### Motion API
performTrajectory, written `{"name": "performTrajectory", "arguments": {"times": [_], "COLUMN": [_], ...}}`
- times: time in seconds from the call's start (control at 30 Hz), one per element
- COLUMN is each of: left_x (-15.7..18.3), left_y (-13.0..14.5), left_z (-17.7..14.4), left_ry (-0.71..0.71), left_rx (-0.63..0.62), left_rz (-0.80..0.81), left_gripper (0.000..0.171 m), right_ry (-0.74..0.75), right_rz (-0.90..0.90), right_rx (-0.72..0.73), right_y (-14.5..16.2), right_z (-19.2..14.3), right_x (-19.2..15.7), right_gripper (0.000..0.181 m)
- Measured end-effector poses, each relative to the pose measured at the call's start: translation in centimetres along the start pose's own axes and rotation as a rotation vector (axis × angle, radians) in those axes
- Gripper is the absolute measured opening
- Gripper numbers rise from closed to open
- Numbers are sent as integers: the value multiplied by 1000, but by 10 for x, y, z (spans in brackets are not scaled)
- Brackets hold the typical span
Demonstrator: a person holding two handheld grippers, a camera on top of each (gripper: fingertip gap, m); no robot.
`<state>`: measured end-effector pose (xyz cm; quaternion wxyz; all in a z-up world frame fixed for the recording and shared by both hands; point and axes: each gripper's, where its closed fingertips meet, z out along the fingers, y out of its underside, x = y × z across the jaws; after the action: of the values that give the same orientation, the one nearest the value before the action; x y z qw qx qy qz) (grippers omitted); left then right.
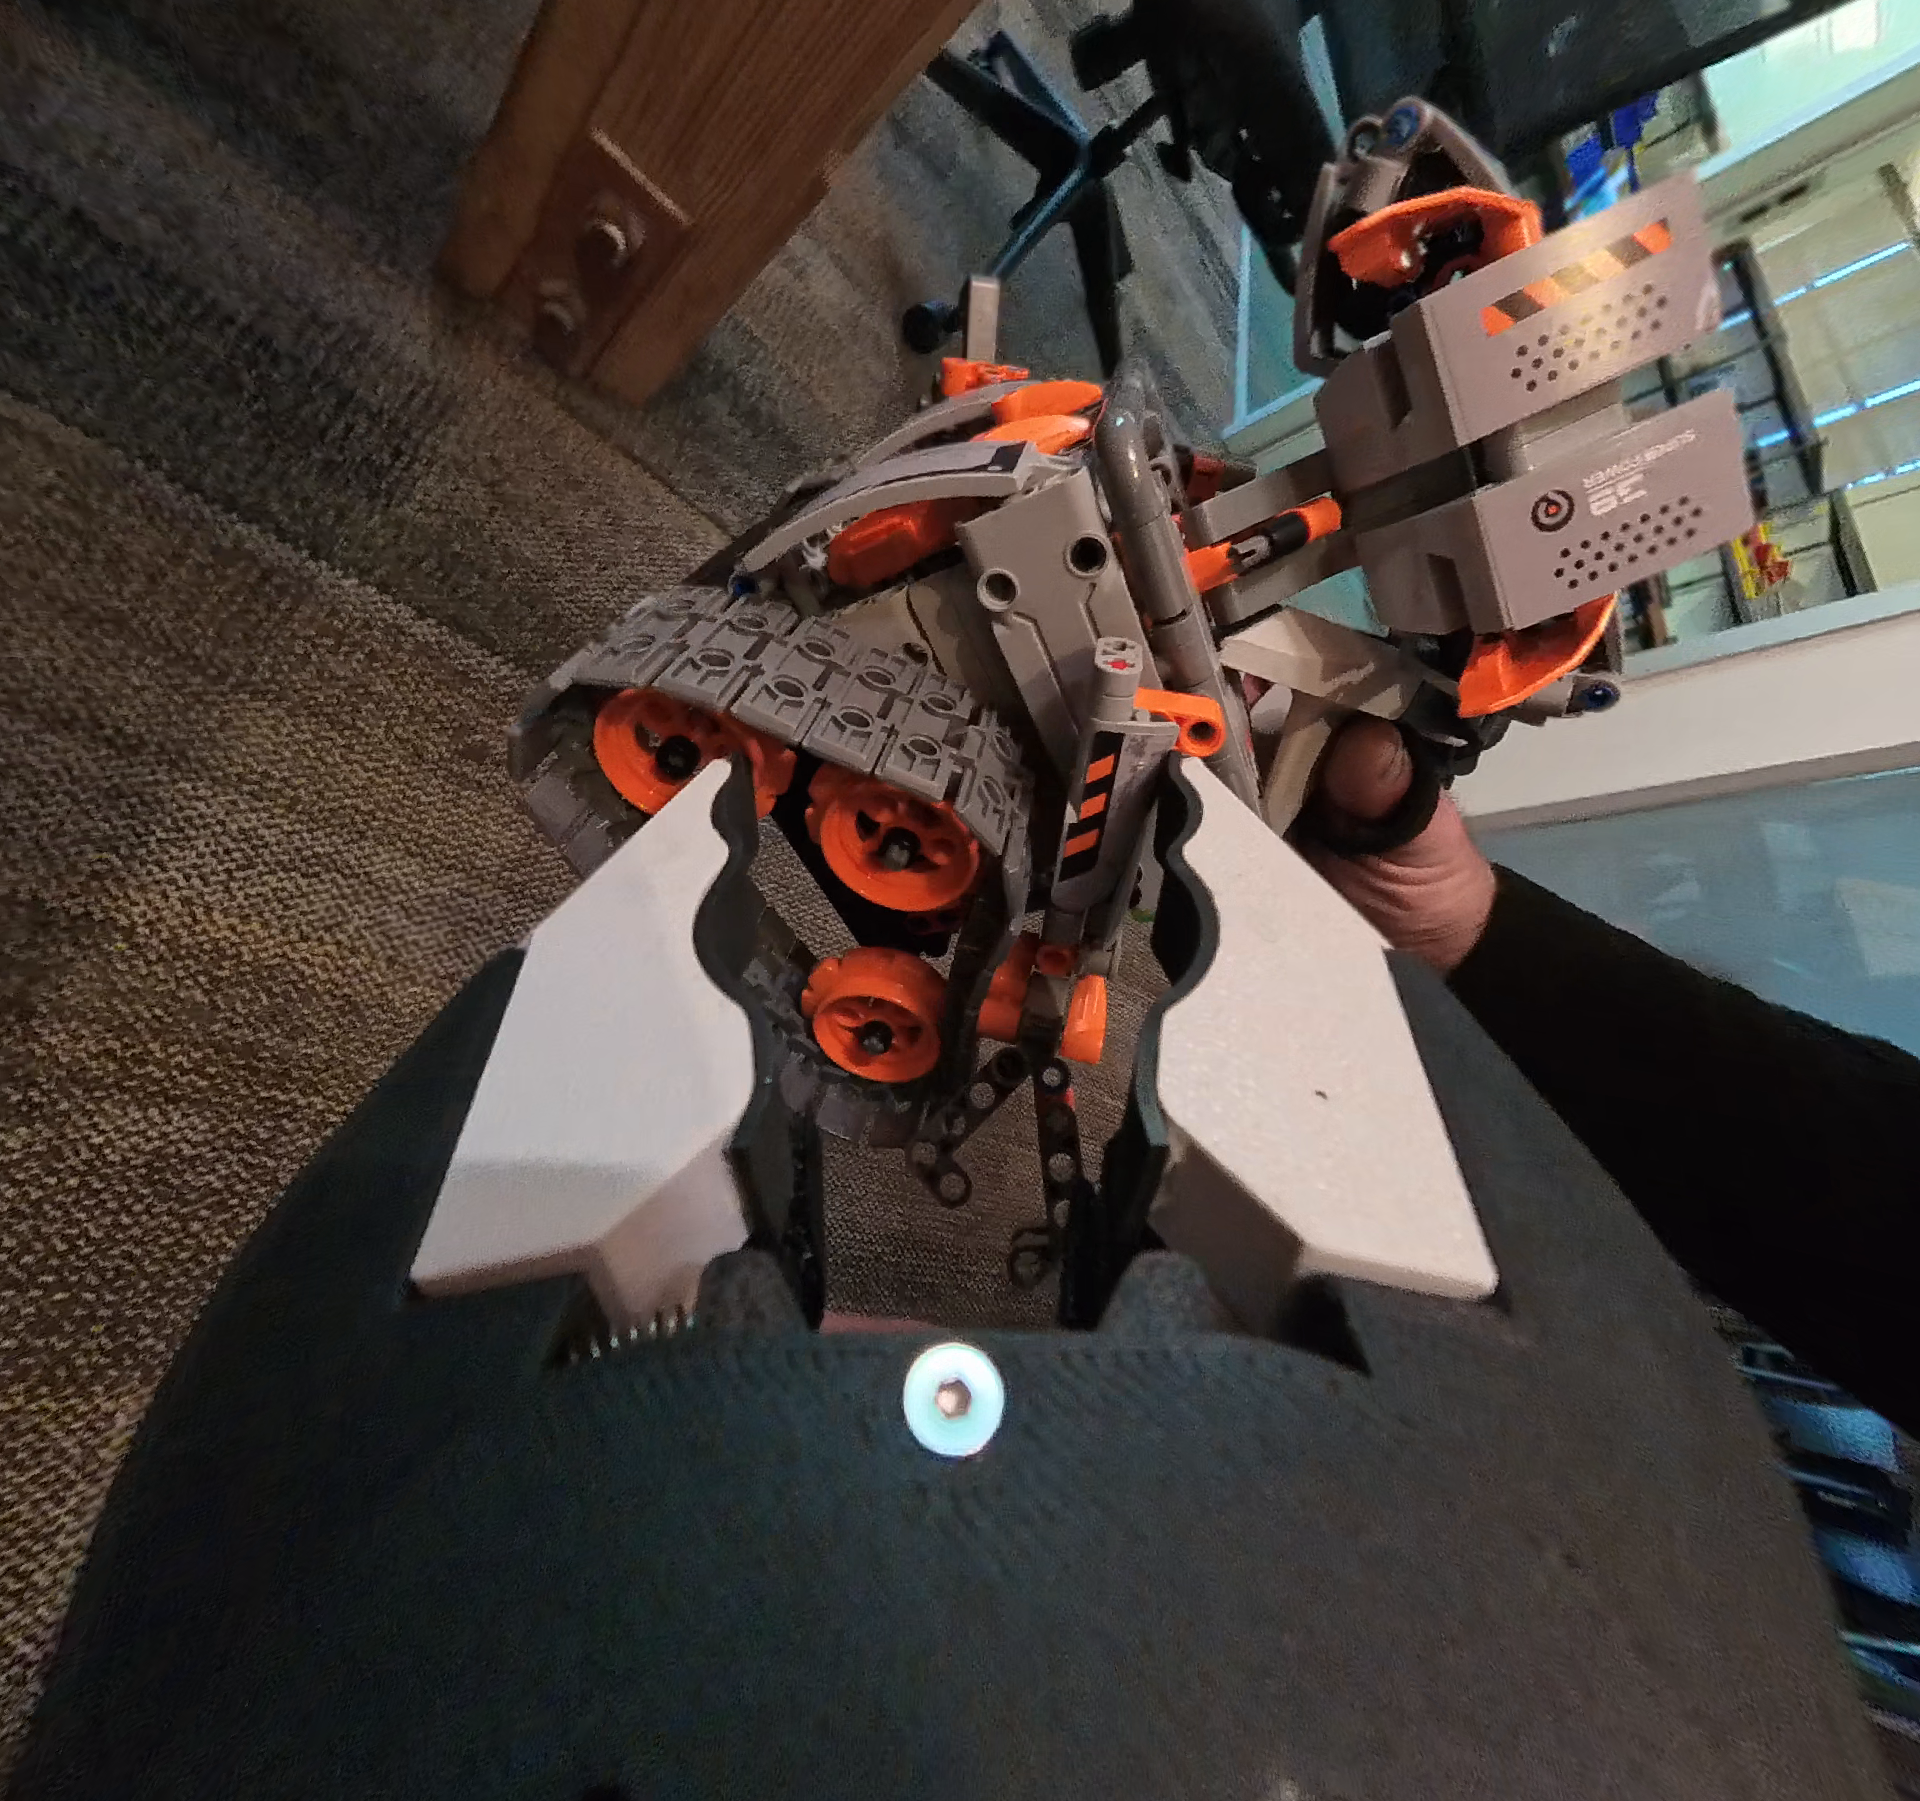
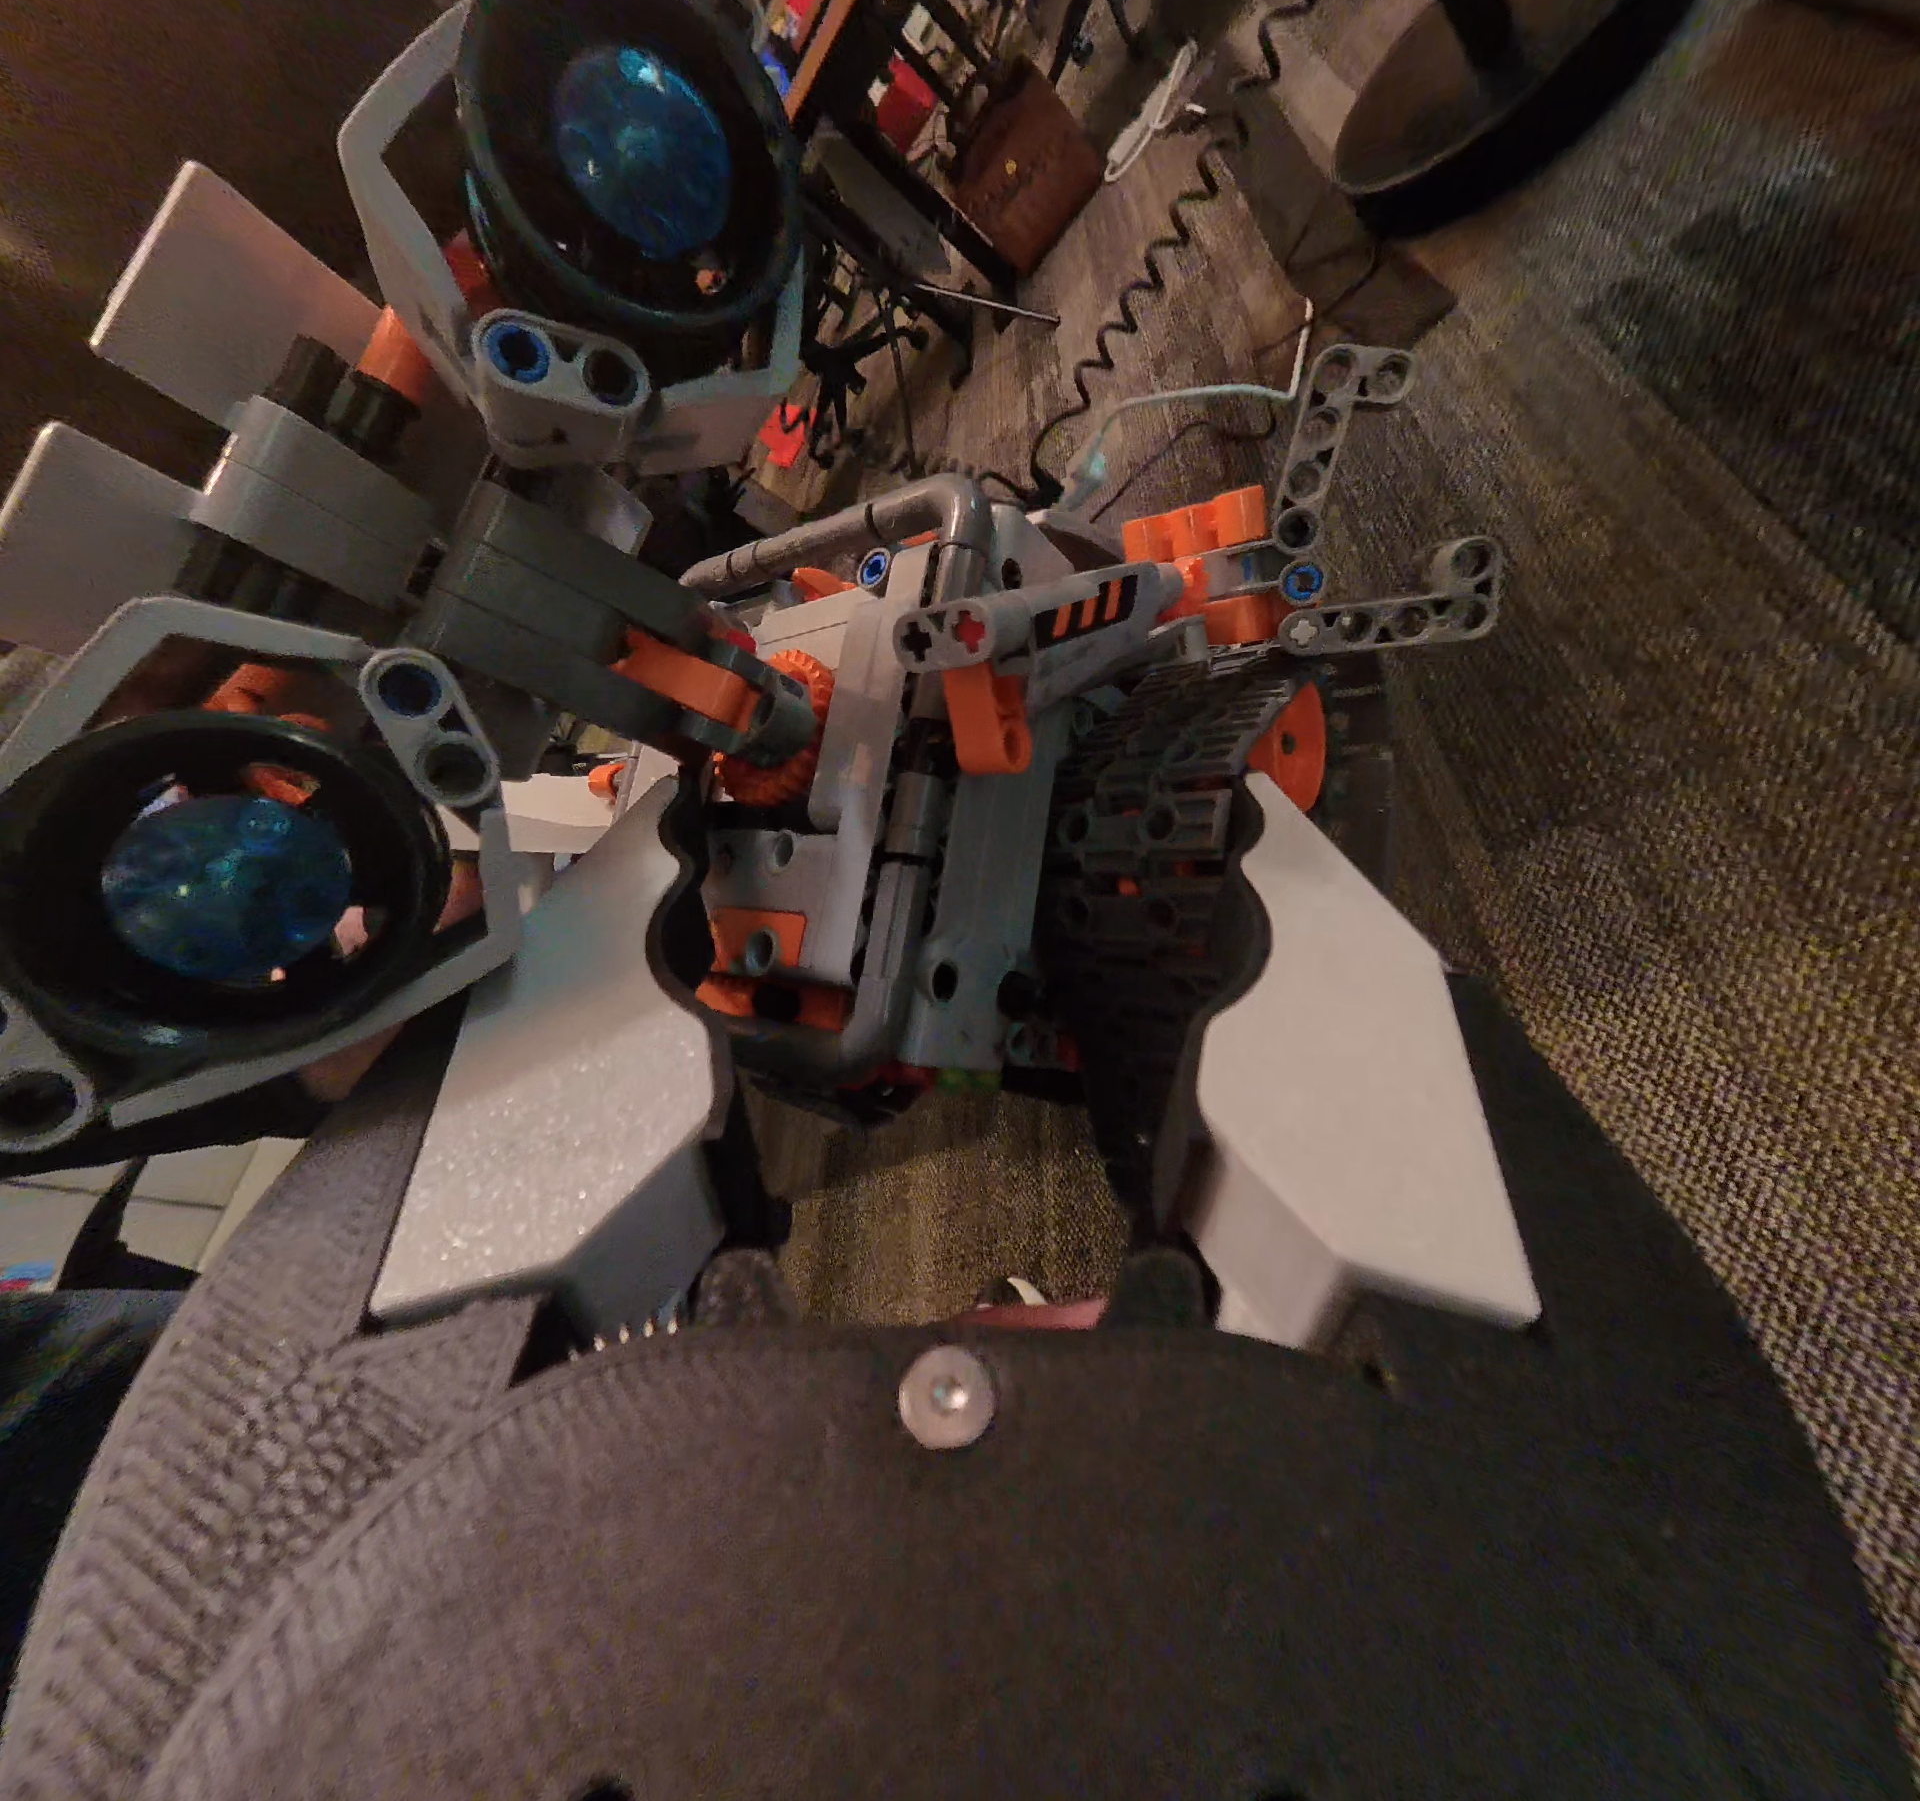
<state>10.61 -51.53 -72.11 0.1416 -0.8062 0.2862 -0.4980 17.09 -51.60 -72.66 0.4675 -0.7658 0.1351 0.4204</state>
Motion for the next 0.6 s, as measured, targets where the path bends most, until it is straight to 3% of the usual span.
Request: {"name": "performTrajectory", "arguments": {"times": [0.23, 0.6], "left_x": [-96, -221], "left_y": [60, 144], "left_z": [58, 124], "left_ry": [-16, -19], "left_rx": [-5, -55], "left_rz": [-63, -174], "left_gripper": [75, 76], "right_ry": [0, 23], "right_rz": [38, 100], "right_rx": [-56, -162], "right_y": [72, 172], "right_z": [34, 81], "right_x": [99, 220], "right_gripper": [97, 97]}}
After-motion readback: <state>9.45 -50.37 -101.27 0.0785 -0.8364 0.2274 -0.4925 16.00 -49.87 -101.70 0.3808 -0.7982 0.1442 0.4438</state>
